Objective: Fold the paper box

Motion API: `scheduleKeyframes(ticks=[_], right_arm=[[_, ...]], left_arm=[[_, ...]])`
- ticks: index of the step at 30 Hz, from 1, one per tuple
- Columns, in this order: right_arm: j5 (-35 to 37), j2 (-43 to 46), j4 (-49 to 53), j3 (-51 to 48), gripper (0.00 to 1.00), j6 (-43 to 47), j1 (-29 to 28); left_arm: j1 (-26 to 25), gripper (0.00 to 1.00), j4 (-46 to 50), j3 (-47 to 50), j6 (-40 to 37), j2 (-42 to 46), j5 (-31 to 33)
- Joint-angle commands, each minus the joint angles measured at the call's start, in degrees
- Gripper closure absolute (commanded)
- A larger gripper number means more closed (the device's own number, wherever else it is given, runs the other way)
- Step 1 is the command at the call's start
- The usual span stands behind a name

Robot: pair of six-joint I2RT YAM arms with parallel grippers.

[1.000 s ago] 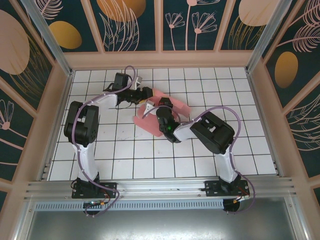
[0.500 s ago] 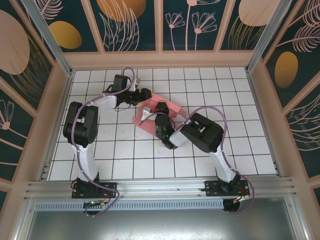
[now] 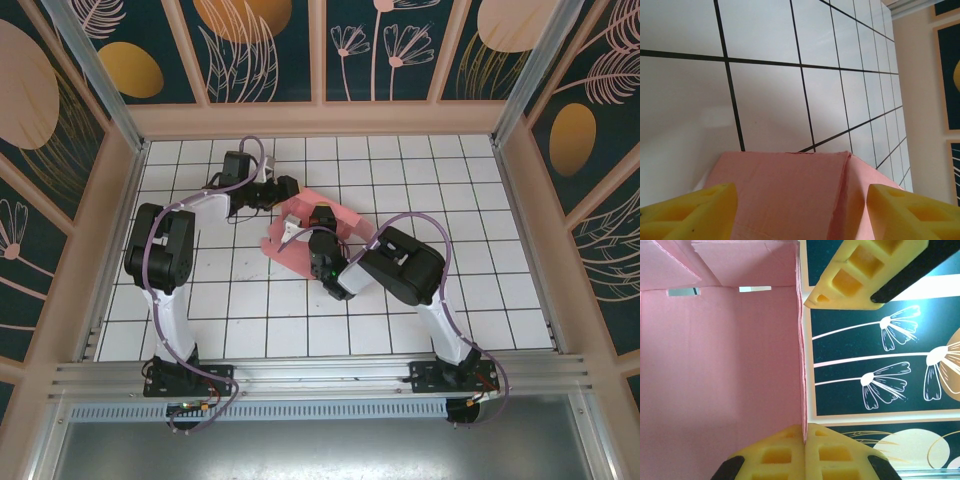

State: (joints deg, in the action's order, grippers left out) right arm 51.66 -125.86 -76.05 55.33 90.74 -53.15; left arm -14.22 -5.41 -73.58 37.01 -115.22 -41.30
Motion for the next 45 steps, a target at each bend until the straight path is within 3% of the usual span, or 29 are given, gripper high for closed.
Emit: scheduleKeyframes(ticks=[1, 4, 9, 14, 21, 29, 37, 40, 45], right_arm=[[1.8, -0.6, -0.2, -0.2, 1.0, -2.5, 0.0], [1.7, -0.6, 0.0, -0.1, 1.0, -2.8, 0.2], [1.6, -0.3, -0.3, 0.3, 1.0, -2.8, 0.2], [1.3, -0.4, -0.9, 0.5, 1.0, -2.2, 0.3], [0.5, 1.5, 2.2, 0.3, 1.0, -5.3, 0.4], [0.0, 2.8, 3.4, -0.6, 1.0, -7.0, 0.5], [-0.8, 4.7, 4.5, -1.5, 1.0, -9.0, 1.2], [-0.9, 4.8, 4.5, -1.6, 1.0, -9.0, 1.2], [-1.0, 4.7, 4.6, -1.5, 1.0, -9.0, 1.2]], left_arm=[[0.4, 0.32, -7.8, 2.4, 6.4, 1.2, -5.7], [0.4, 0.33, -11.6, 4.9, 9.0, 2.7, -7.0], [0.4, 0.32, -7.4, 6.2, 5.3, 4.2, -3.6], [0.3, 0.33, -12.5, 9.9, 8.6, 4.6, -4.1], [0.4, 0.43, -14.4, 12.6, 7.7, 7.0, -2.1], [0.6, 0.19, -20.3, 17.5, -1.6, 12.9, 7.1], [4.3, 0.12, -23.9, 22.0, -6.1, 16.7, 15.4], [5.5, 0.19, -17.7, 18.6, -6.1, 14.7, 18.2], [5.5, 0.37, -12.5, 12.6, -7.0, 7.8, 9.9]])
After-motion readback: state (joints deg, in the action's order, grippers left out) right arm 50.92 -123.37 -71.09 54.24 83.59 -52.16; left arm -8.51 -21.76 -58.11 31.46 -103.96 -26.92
